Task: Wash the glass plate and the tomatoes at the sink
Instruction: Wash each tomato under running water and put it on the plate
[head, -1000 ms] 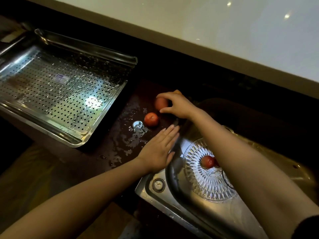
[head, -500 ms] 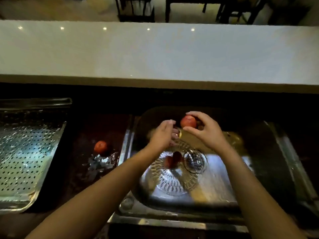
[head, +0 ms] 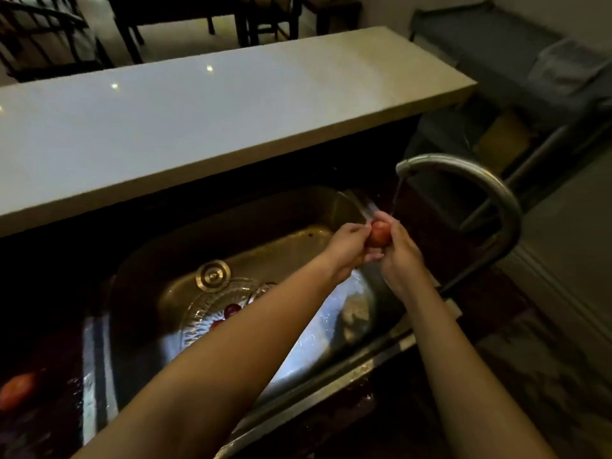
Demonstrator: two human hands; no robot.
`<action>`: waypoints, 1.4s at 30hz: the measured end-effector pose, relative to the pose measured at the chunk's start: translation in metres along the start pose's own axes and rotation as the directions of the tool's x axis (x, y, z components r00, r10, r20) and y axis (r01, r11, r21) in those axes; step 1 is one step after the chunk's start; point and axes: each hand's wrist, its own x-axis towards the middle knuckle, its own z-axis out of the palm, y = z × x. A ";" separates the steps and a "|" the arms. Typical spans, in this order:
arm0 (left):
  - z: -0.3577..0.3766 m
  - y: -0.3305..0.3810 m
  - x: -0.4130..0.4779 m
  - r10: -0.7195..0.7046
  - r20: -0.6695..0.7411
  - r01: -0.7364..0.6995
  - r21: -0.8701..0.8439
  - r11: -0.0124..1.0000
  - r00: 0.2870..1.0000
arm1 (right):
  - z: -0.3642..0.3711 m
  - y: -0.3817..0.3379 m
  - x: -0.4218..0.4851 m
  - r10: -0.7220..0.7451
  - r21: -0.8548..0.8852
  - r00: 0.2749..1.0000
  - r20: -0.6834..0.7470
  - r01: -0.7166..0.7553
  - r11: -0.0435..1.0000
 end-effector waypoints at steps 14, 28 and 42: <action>0.035 -0.010 0.030 0.149 0.013 -0.148 0.207 0.967 0.989 | -0.011 -0.016 0.012 -0.057 -0.379 0.998 -0.027 0.042 0.924; 0.045 0.010 0.040 0.066 -0.024 -0.068 -0.087 0.994 0.997 | 0.002 -0.029 0.027 -0.206 -0.633 0.977 -0.057 0.125 0.764; 0.029 0.019 0.045 0.150 -0.038 -0.149 0.012 0.989 0.988 | 0.020 -0.029 0.023 -0.242 -0.607 0.969 -0.045 0.166 0.777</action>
